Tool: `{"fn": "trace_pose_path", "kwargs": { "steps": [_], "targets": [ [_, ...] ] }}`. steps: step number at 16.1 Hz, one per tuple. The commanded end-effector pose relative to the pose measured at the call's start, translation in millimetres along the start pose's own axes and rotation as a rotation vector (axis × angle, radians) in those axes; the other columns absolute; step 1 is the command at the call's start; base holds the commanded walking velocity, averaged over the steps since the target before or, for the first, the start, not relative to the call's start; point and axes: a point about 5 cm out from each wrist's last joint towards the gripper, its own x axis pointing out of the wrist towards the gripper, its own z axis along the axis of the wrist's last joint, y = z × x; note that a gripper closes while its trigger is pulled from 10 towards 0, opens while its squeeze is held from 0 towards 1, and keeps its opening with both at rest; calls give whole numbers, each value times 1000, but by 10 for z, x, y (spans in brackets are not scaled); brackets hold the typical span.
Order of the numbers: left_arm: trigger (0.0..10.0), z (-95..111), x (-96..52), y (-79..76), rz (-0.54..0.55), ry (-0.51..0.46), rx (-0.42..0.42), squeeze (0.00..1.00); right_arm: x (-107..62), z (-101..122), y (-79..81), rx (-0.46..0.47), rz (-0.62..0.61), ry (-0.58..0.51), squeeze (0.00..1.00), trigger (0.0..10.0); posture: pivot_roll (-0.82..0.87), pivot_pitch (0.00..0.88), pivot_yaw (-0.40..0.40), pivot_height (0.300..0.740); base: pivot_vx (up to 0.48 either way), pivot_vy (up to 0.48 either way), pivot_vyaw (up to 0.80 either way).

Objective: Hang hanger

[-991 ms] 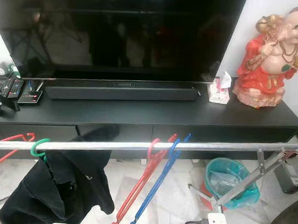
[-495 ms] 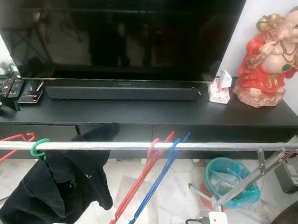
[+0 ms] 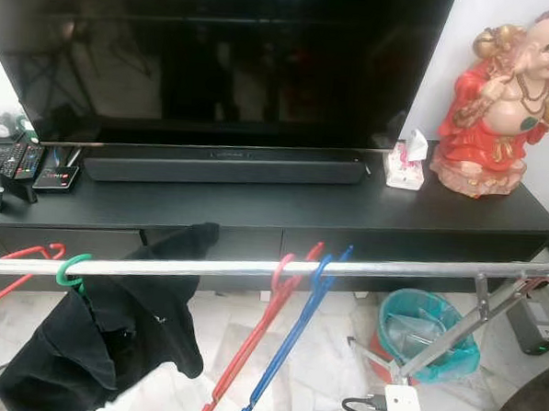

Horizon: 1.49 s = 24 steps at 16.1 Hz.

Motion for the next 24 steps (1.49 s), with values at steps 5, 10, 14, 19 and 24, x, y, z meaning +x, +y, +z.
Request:
{"fn": "trace_pose_path", "kwargs": {
  "steps": [5,10,14,19,24],
  "targets": [
    [10000,-9,3,-4,6,17,-11,0,-6,-41,9,-17,5,11,839,10000,-46,0,25,740,0,0,0],
    [10000,-4,5,-7,6,17,-13,0,-5,-23,20,-5,8,4,0,0,-43,0,24,740,0,0,0],
    [10000,-7,4,-7,6,18,-15,0,-5,-22,31,-8,19,3,0,0,-42,0,24,740,0,0,0],
    [10000,-6,4,-8,5,17,-16,0,-5,-26,33,-12,16,11,0,10000,-42,0,24,740,-53,0,0],
    [10000,-8,5,-8,5,19,-13,0,-4,-24,39,-10,16,12,0,10000,-42,0,24,740,-264,0,0]
  ]
}}
